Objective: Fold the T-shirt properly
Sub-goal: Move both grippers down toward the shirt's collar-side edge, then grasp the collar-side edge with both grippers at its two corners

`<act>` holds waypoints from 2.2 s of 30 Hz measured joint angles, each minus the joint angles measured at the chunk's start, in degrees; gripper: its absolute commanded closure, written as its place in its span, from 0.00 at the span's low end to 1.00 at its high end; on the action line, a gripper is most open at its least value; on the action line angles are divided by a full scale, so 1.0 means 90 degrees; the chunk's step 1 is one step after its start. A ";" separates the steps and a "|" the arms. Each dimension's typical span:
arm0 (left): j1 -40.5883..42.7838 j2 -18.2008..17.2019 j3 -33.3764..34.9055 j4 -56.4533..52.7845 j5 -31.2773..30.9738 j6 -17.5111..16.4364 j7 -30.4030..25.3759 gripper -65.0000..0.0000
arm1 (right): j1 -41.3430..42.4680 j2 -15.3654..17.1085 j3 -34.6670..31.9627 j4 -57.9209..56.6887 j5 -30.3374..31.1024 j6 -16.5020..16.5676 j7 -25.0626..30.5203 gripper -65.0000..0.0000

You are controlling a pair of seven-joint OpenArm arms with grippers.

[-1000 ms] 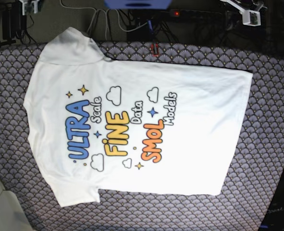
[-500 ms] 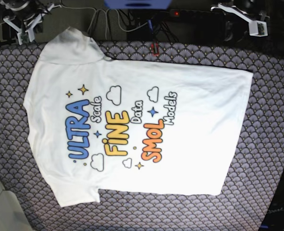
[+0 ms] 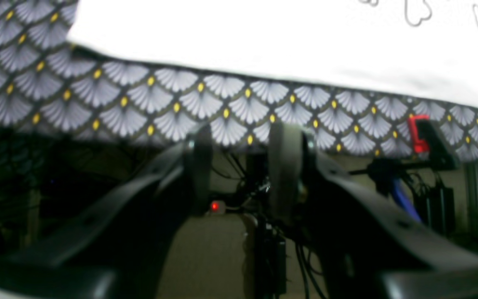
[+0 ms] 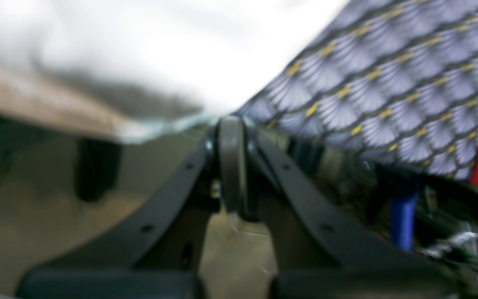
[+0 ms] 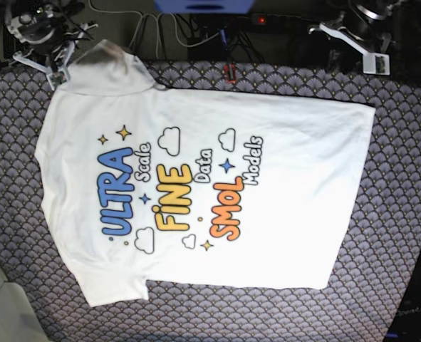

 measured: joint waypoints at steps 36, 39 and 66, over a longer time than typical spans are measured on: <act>-0.0767 0.0034 0.0000 -0.0007 0.0005 0.0019 0.0112 0.65 | 0.1253 0.0032 0.0338 -0.1175 -0.0231 0.0335 0.0248 0.51; -0.0767 0.0034 0.0000 -0.0007 0.0002 0.0019 0.0112 0.65 | 0.1202 0.0015 0.0471 -0.1192 -0.0148 0.0335 0.0362 0.51; -0.0743 -0.0002 0.0000 -0.0007 0.0002 0.0022 0.0112 0.65 | 0.1537 0.0083 0.0903 -0.1843 0.0449 0.0413 0.0182 0.51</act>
